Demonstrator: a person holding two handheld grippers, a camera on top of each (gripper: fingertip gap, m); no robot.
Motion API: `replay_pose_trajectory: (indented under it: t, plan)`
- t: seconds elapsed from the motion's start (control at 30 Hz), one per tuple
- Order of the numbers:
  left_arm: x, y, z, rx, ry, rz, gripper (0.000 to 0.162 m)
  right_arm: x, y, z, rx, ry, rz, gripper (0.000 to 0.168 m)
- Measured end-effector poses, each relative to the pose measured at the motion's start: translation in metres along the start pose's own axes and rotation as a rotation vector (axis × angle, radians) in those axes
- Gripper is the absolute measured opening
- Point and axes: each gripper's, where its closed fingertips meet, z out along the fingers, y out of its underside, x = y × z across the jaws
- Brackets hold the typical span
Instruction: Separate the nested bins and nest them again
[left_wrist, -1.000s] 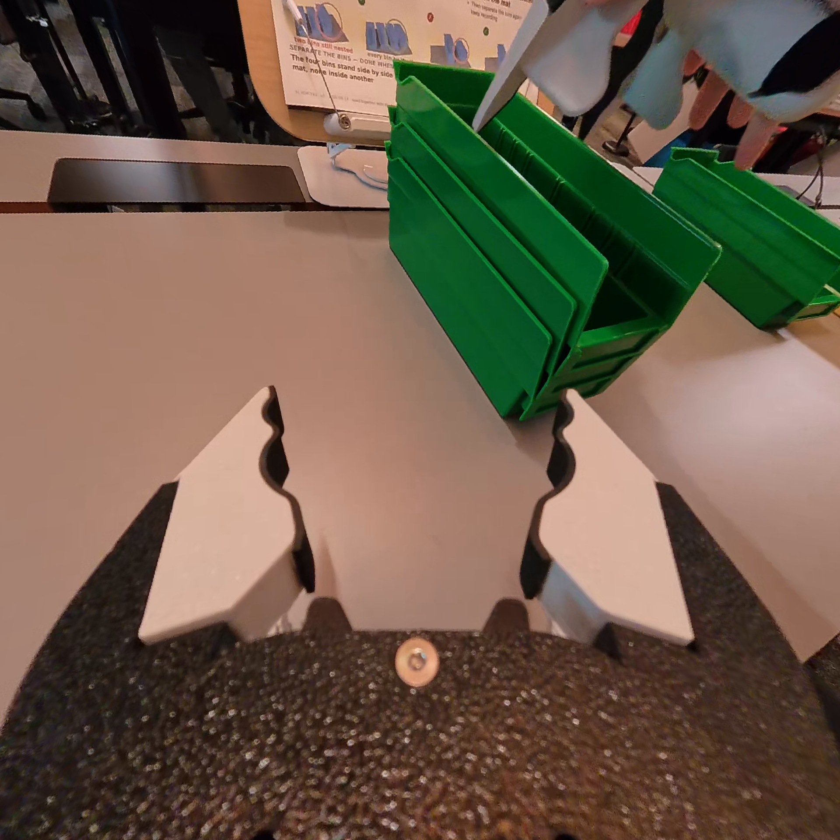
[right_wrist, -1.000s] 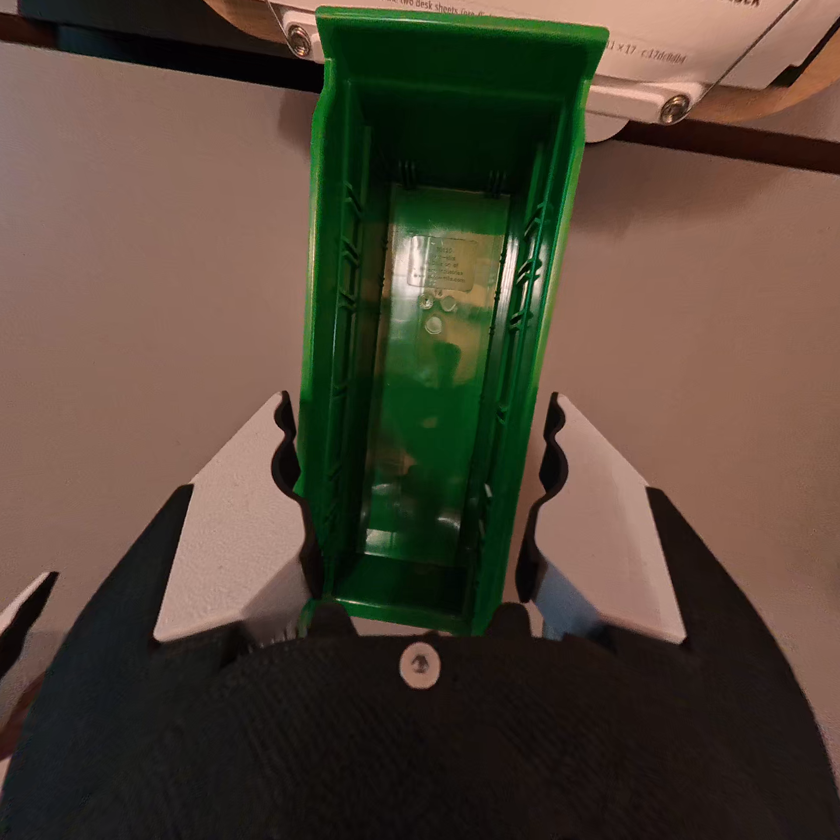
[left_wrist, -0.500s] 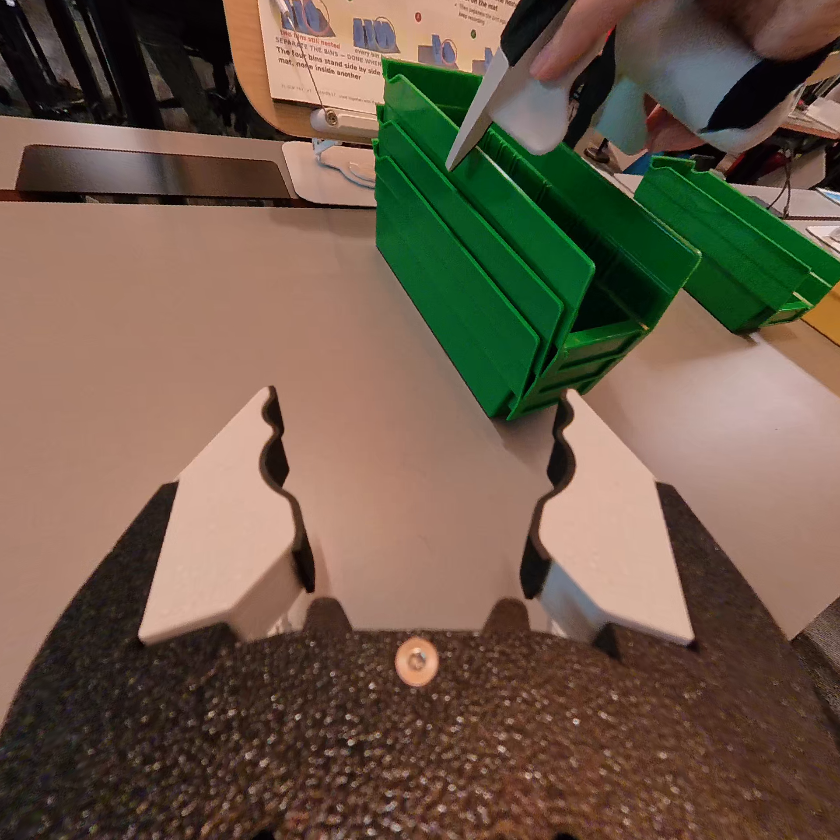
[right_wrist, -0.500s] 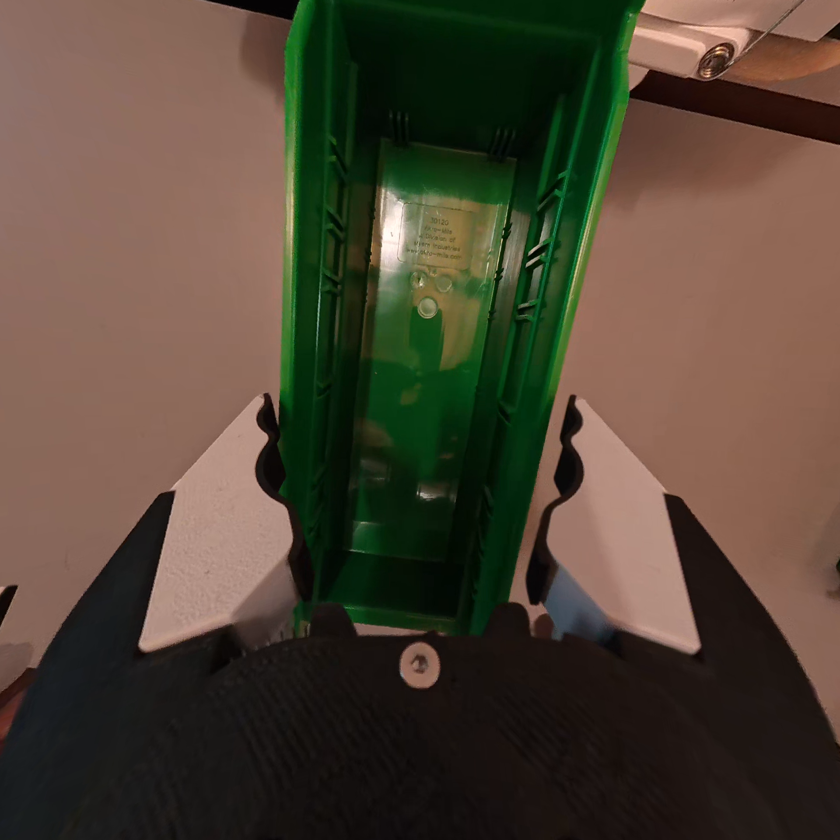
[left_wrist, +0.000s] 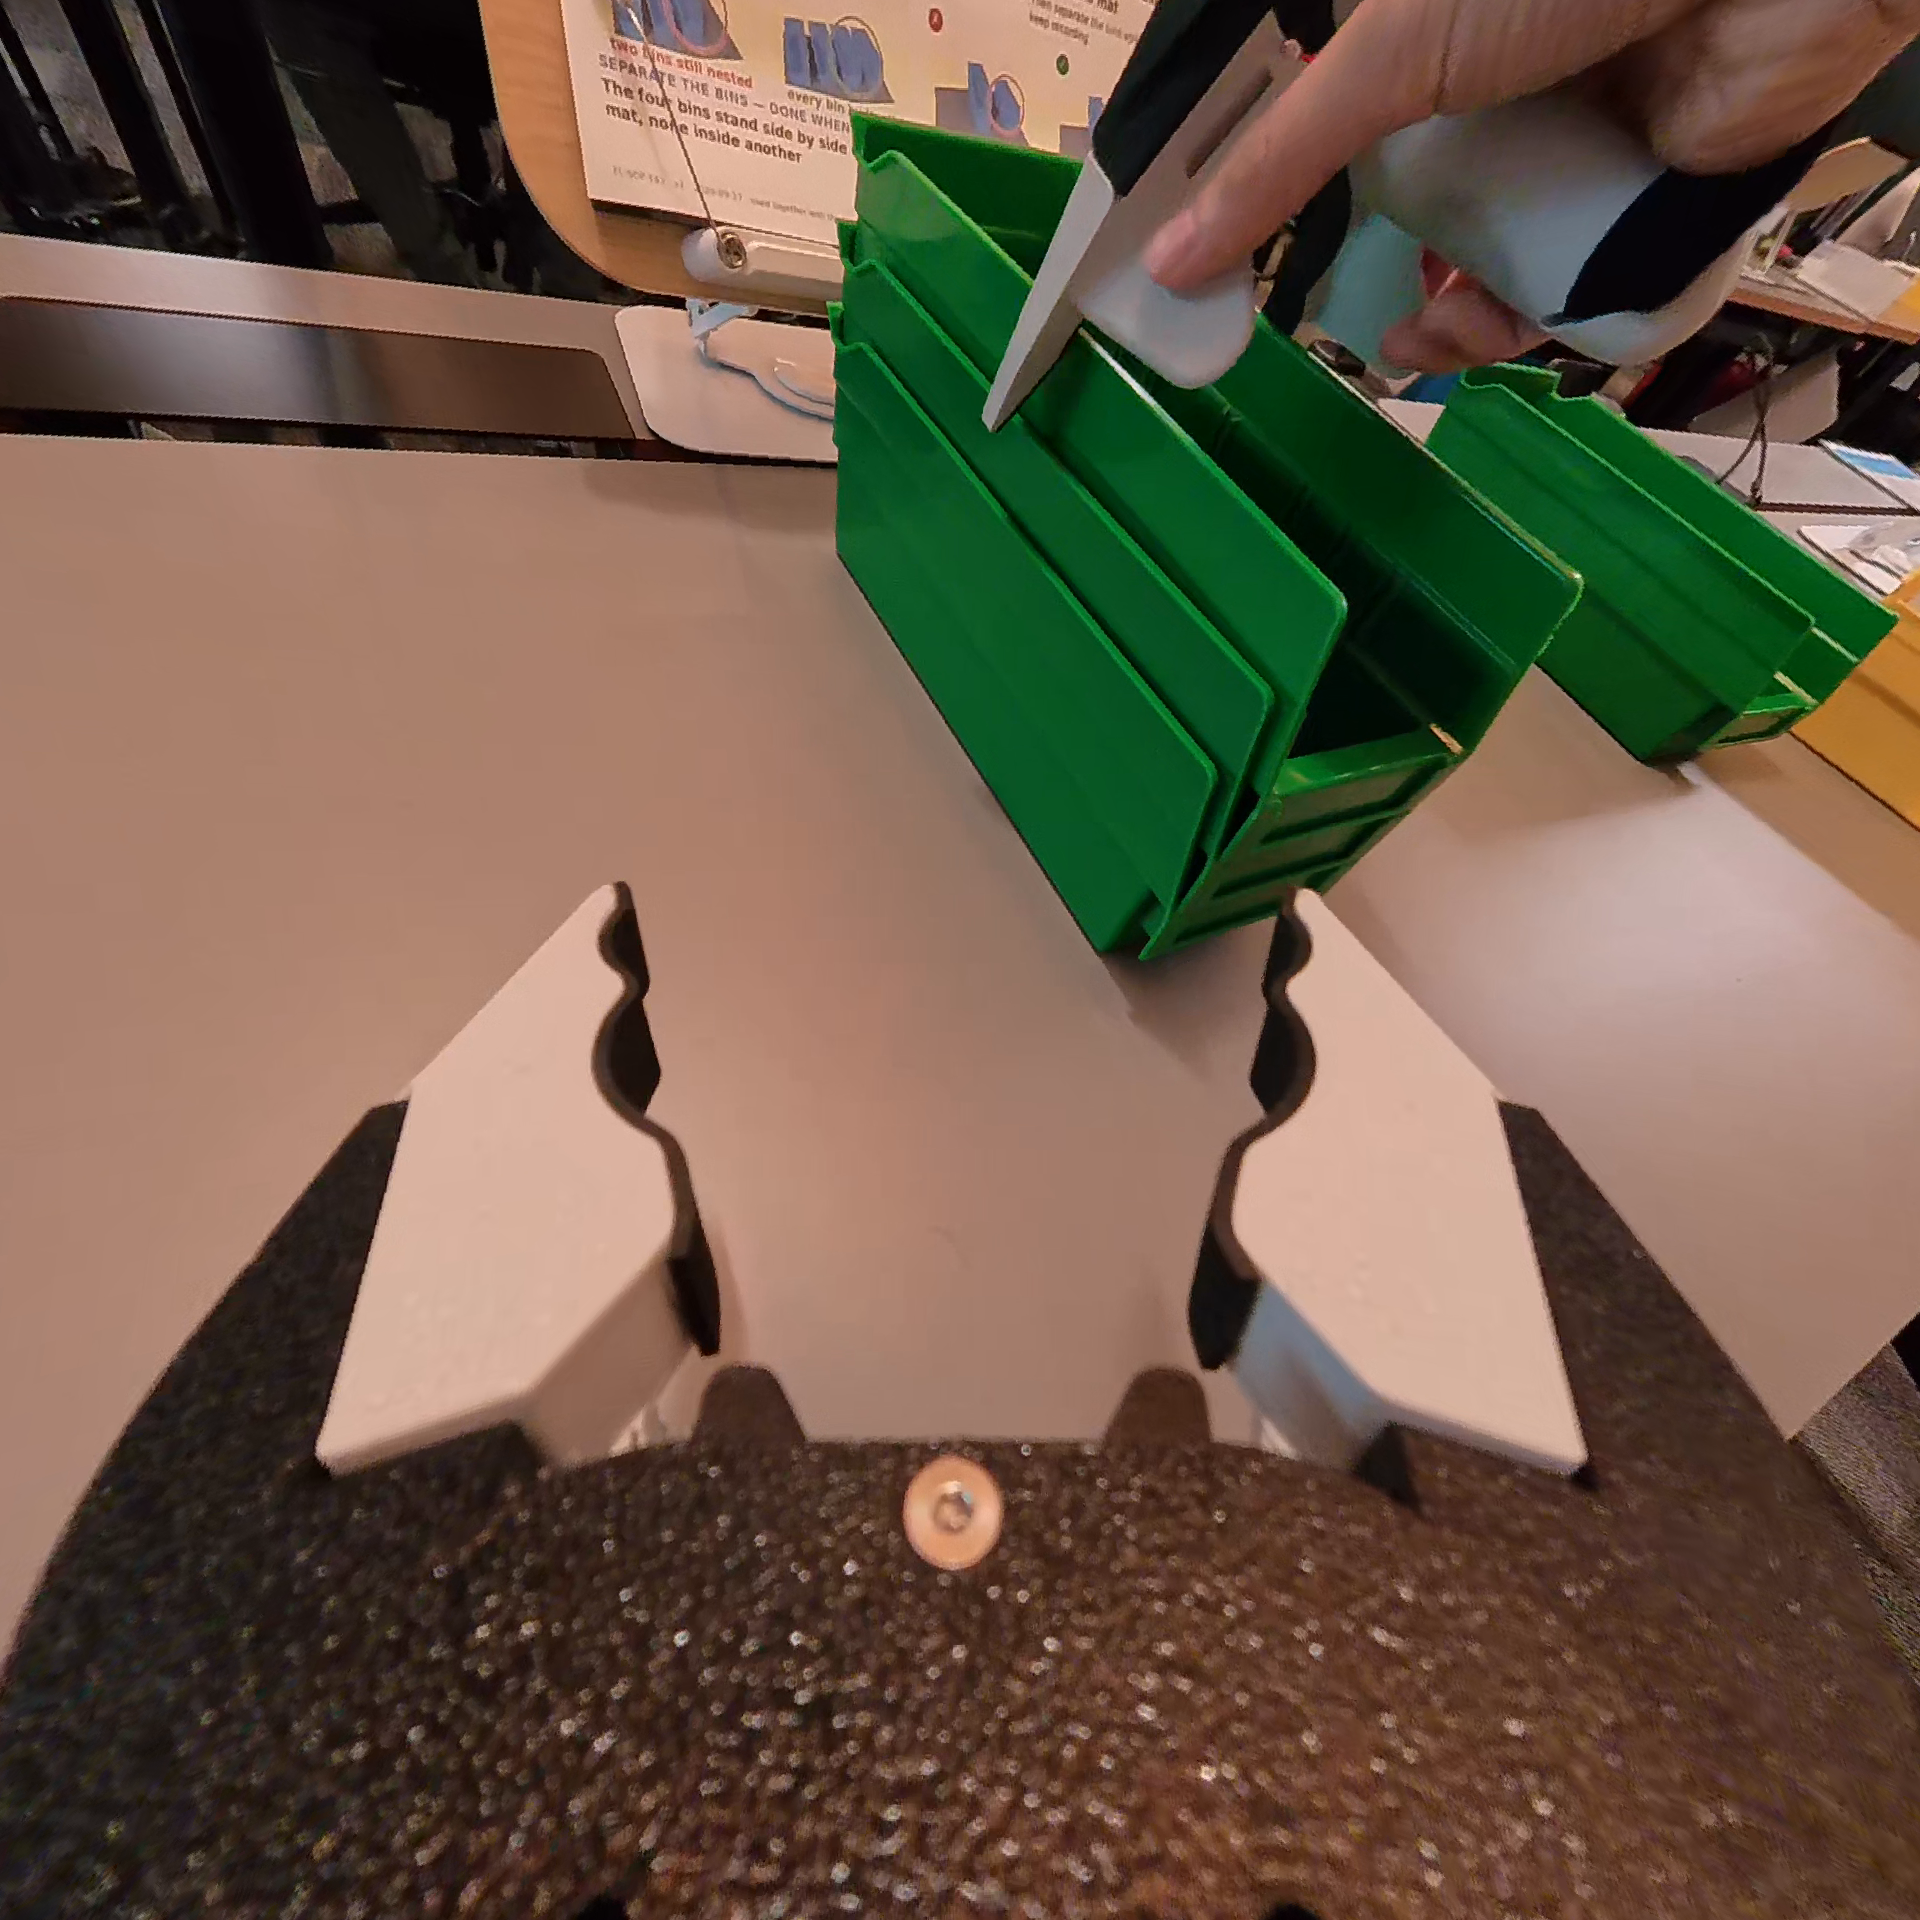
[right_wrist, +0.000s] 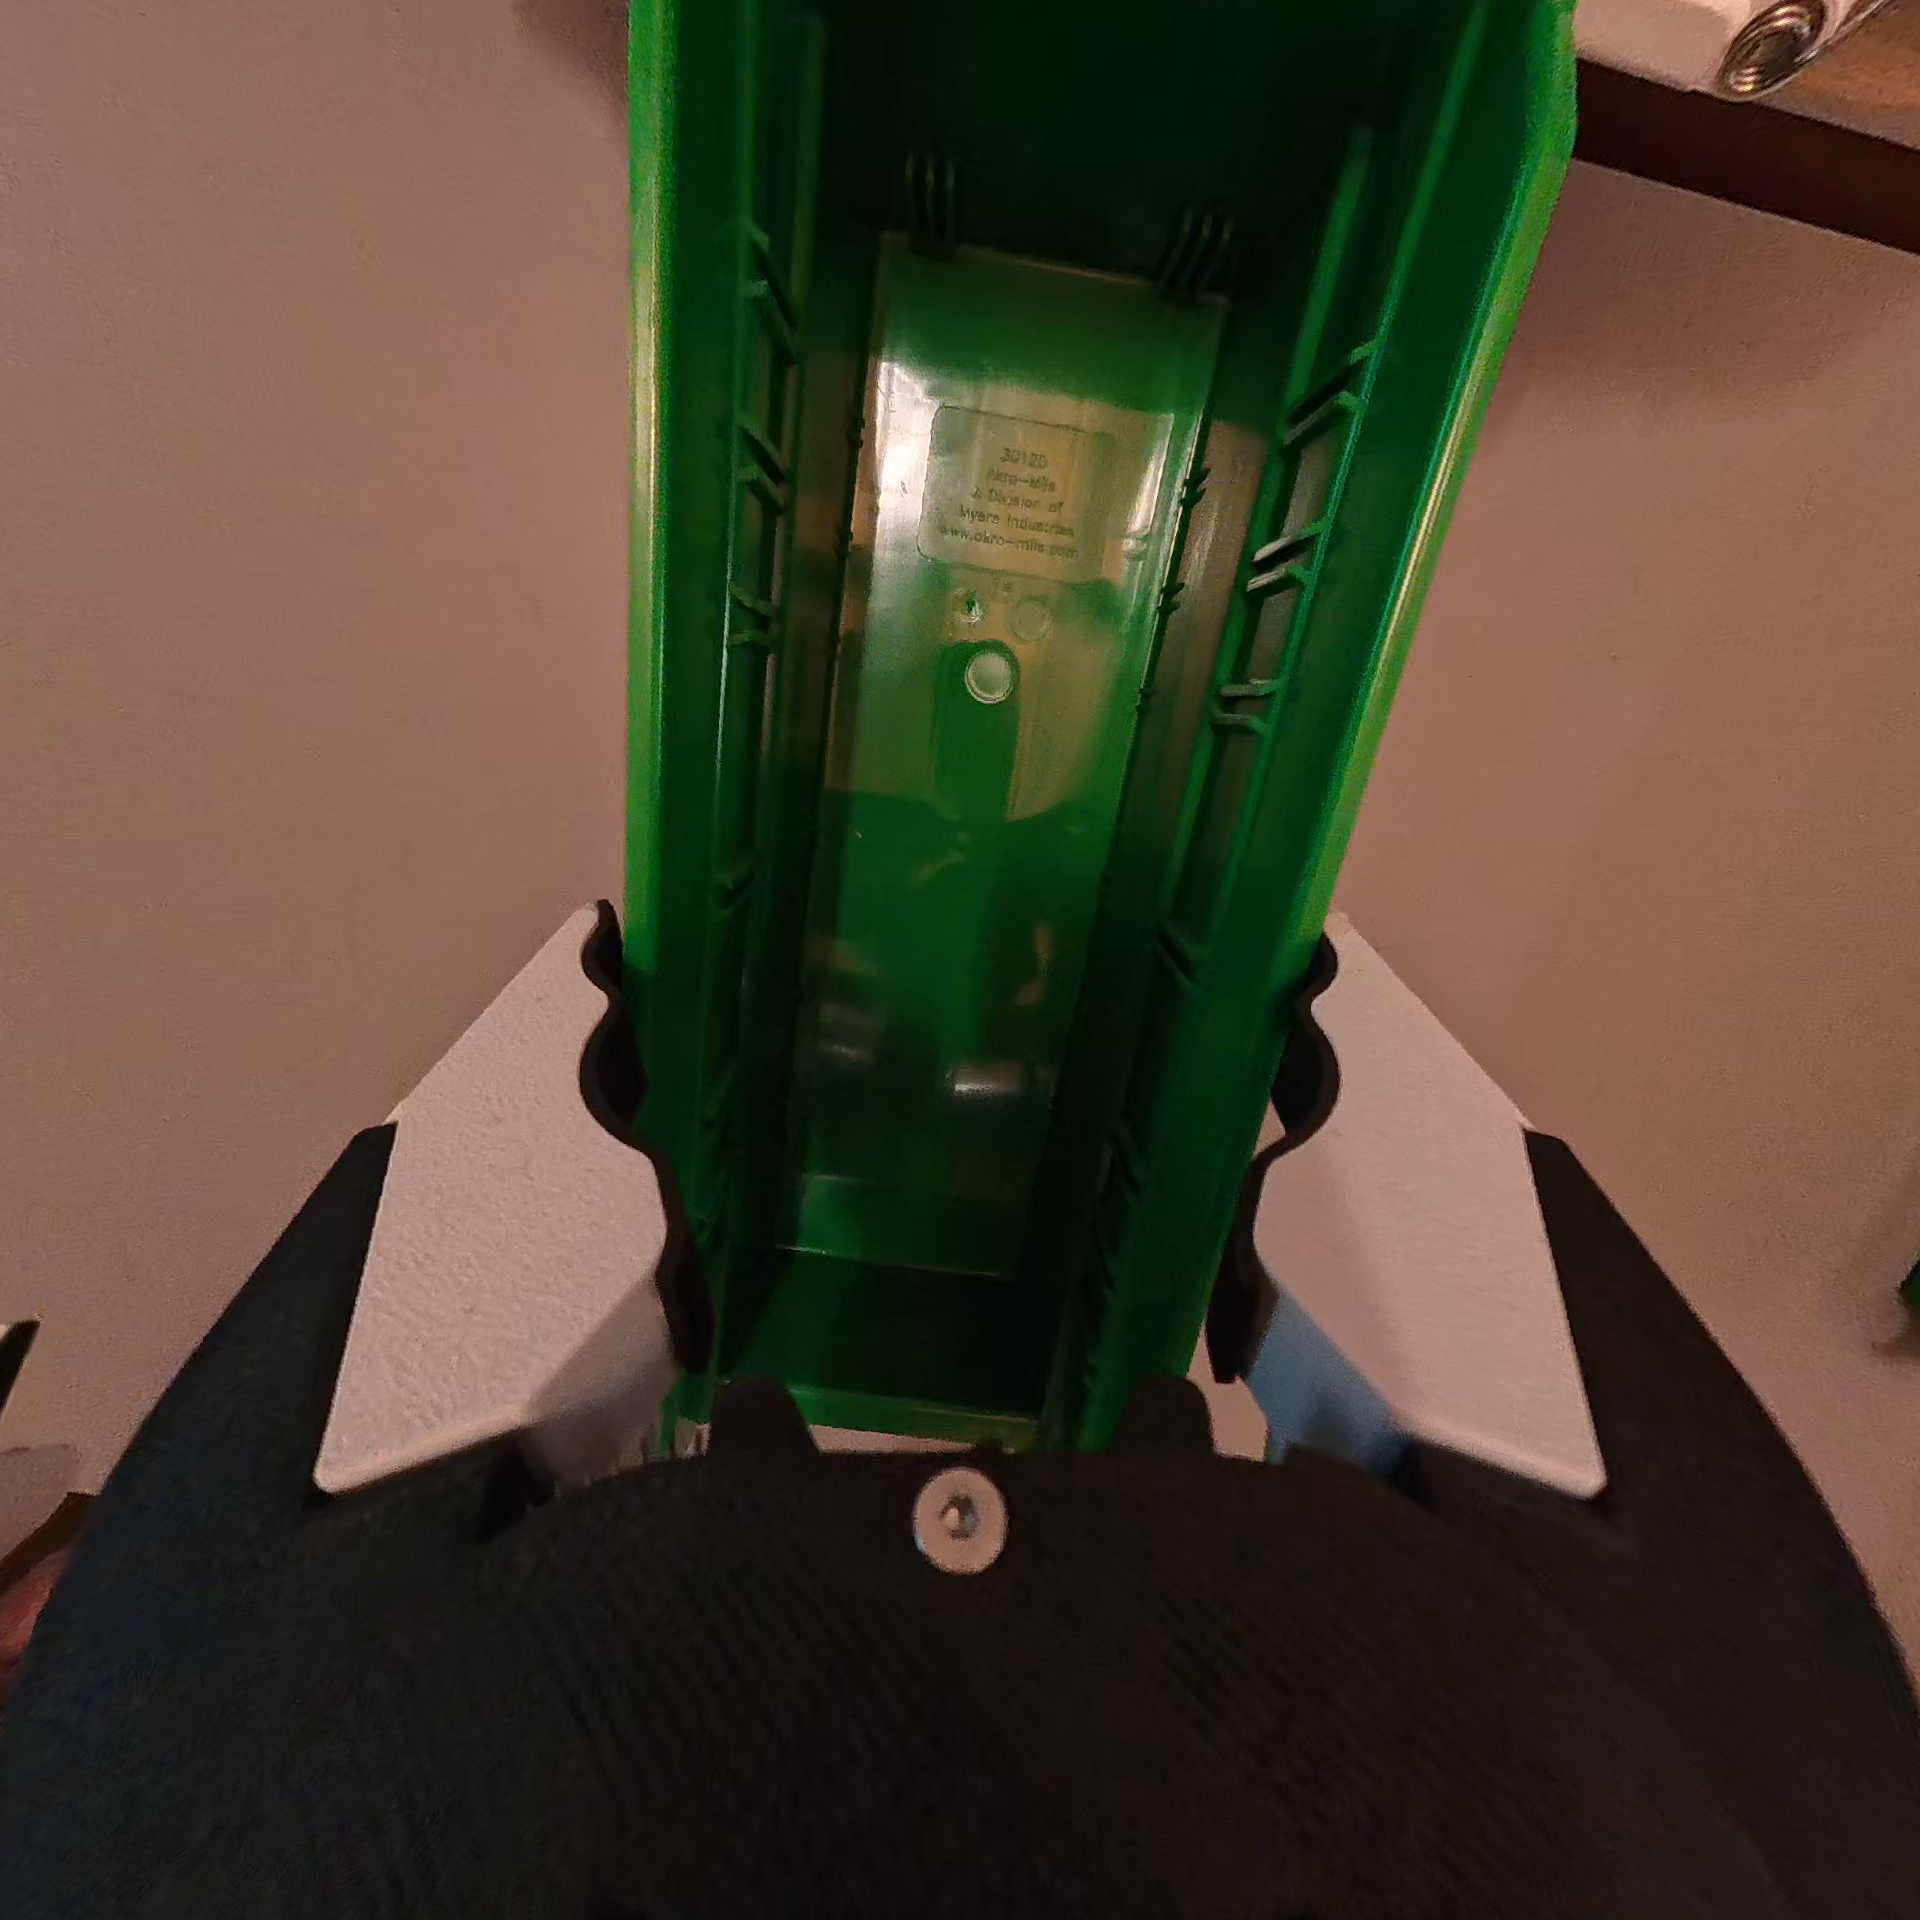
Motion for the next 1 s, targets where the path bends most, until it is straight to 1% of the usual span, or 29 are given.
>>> replay_pose_trajectory:
  t: [0.1, 0.23, 0.37, 0.57, 1.0]
  plan:
    - [0.001, 0.000, 0.000, 0.001, 0.004, 0.001, 0.116, -0.001, 0.002, 0.001, -0.013, -0.011, 0.016, 0.124]
    - [-0.003, 0.003, 0.002, -0.011, 0.003, -0.014, 0.116, 0.000, 0.005, 0.000, -0.033, -0.014, -0.013, 0.125]
    - [-0.002, 0.001, 0.001, -0.004, 0.022, -0.042, 0.116, 0.000, 0.006, -0.001, -0.059, -0.026, -0.017, 0.118]
    - [0.003, 0.001, 0.001, -0.002, 0.035, -0.031, 0.116, 0.000, 0.007, -0.003, -0.101, -0.028, -0.023, 0.109]
    - [0.000, 0.002, 0.003, -0.006, 0.047, -0.047, 0.116, 0.003, 0.013, -0.012, -0.186, -0.046, -0.026, 0.102]
